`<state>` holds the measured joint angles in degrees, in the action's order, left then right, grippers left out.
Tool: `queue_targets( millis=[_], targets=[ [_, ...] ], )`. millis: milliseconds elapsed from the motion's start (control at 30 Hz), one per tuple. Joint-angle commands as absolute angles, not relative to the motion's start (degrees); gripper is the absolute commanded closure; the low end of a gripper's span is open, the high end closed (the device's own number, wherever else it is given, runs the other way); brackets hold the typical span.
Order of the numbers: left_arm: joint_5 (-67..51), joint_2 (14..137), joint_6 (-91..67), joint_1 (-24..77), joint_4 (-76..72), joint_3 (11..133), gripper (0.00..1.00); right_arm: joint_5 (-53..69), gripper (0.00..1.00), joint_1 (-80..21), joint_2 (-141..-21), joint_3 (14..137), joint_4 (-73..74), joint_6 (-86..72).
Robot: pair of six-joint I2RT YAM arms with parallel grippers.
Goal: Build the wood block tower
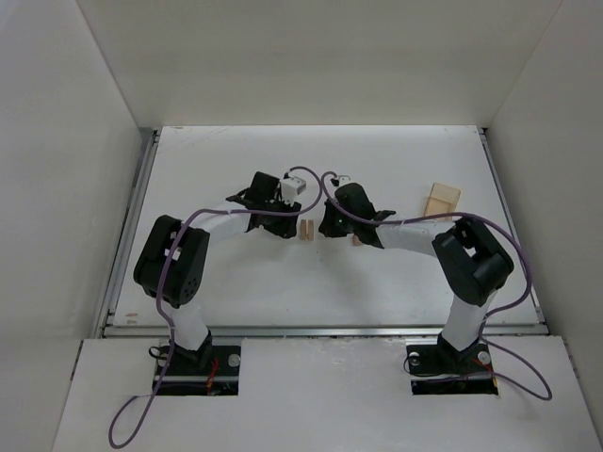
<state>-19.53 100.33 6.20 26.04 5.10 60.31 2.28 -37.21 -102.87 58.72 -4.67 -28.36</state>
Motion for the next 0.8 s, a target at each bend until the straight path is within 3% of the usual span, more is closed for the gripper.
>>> queue_targets(
  millis=[0,767],
  targets=[
    [-19.5,100.4,5.0,26.5,3.3,60.4,0.63,4.0,0.98,-37.7,-104.0,61.9,-8.1,-29.0],
    [-20.3,102.0,4.0,26.5,1.7,62.0,0.61,5.7,0.99,-37.7,-104.0,60.2,-10.8,-31.7]
  ],
)
